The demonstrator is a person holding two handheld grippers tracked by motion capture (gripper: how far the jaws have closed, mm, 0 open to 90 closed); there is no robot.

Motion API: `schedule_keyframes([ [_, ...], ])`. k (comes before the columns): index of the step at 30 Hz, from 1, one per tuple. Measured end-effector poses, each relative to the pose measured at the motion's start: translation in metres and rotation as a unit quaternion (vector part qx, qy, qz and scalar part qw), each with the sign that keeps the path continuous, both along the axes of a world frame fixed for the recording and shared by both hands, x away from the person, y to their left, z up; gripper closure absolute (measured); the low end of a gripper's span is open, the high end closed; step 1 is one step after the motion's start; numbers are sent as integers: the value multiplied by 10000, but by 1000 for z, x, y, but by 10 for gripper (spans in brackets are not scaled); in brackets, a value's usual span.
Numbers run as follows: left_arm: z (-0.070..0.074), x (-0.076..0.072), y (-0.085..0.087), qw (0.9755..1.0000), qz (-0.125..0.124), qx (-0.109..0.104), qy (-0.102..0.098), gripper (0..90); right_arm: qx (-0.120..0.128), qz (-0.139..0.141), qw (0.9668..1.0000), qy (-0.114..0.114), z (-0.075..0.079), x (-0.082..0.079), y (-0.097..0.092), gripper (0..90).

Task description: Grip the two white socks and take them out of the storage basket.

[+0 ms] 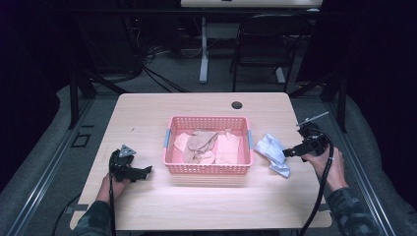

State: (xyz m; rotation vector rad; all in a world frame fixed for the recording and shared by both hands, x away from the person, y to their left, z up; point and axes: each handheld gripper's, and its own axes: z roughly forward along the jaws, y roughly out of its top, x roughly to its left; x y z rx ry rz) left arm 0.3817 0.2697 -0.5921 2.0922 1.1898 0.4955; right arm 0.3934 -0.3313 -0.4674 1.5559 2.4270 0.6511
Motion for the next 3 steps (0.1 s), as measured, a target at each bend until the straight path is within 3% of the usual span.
schedule_keyframes([
  [3, 0, 0, 0, 10000, -1, 2, 1, 1, -44, -20, 10000, 1, -6, -4, -5, 22],
])
